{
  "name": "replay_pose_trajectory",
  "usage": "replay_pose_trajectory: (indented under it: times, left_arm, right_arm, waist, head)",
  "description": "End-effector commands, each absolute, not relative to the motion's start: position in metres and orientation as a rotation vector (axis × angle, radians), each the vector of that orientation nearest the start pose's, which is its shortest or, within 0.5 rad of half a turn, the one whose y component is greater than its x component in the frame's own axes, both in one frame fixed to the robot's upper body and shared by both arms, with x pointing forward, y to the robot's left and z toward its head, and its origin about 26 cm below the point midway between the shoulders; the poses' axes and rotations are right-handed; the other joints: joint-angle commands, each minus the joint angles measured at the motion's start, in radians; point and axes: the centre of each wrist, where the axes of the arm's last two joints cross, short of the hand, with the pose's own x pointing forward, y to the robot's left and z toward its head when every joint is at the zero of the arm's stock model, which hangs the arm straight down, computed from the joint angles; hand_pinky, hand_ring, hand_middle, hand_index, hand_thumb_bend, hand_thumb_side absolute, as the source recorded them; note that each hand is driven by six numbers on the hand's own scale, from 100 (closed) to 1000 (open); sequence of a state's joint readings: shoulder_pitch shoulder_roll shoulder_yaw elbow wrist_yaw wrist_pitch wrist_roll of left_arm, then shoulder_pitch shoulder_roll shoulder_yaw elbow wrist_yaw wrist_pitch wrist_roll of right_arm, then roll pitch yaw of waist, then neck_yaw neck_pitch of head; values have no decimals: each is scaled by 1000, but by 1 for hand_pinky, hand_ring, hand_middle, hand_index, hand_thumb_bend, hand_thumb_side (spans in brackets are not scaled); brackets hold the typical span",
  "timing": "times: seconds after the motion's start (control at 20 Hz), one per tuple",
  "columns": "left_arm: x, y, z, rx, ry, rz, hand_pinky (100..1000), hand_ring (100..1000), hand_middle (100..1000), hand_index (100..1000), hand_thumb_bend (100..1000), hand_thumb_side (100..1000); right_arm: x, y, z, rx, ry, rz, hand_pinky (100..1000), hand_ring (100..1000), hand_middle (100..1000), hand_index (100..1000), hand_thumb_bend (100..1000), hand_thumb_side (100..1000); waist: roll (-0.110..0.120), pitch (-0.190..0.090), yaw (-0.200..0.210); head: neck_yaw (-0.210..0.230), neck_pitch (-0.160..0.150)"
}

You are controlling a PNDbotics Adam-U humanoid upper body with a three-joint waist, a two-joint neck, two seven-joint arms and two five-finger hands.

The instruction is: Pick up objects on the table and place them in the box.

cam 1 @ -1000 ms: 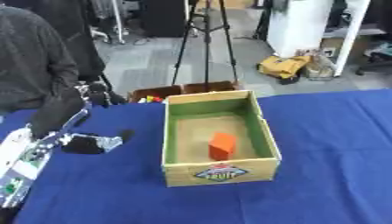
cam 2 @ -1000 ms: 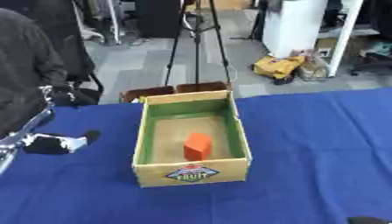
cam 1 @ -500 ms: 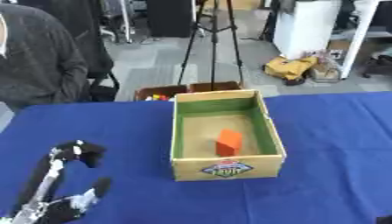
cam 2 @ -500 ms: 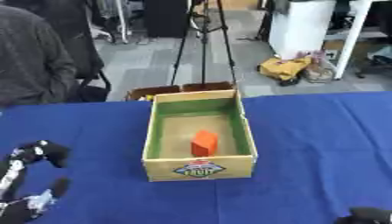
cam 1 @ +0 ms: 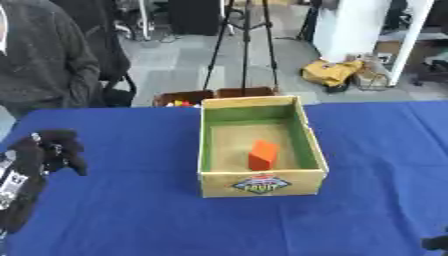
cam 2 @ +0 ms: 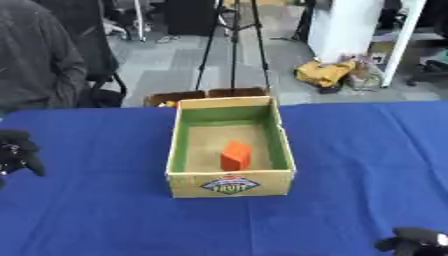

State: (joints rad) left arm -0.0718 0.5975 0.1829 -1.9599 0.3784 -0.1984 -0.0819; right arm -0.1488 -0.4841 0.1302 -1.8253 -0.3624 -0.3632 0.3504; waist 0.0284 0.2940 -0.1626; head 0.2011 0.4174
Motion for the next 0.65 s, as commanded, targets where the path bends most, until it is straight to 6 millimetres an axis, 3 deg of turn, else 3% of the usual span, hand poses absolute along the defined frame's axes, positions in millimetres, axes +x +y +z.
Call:
replay_pose_trajectory:
  times: [0.05,0.65]
  left_arm:
    - [270,366,188,113,-2242,-350,488,514,572,745,516,739]
    - [271,363,181,95,-2221,-318,488,513,573,747,521,742]
  right_arm:
    - [298,-290,126,369,-2185,717,836,738,536,821,100,630]
    - [299,-289,124,377,-2174,718,836,739,536,816,100,632]
  waist:
    - [-6,-22,8]
    - [-2,-27,9]
  head:
    - [-1,23]
    - [-1,47]
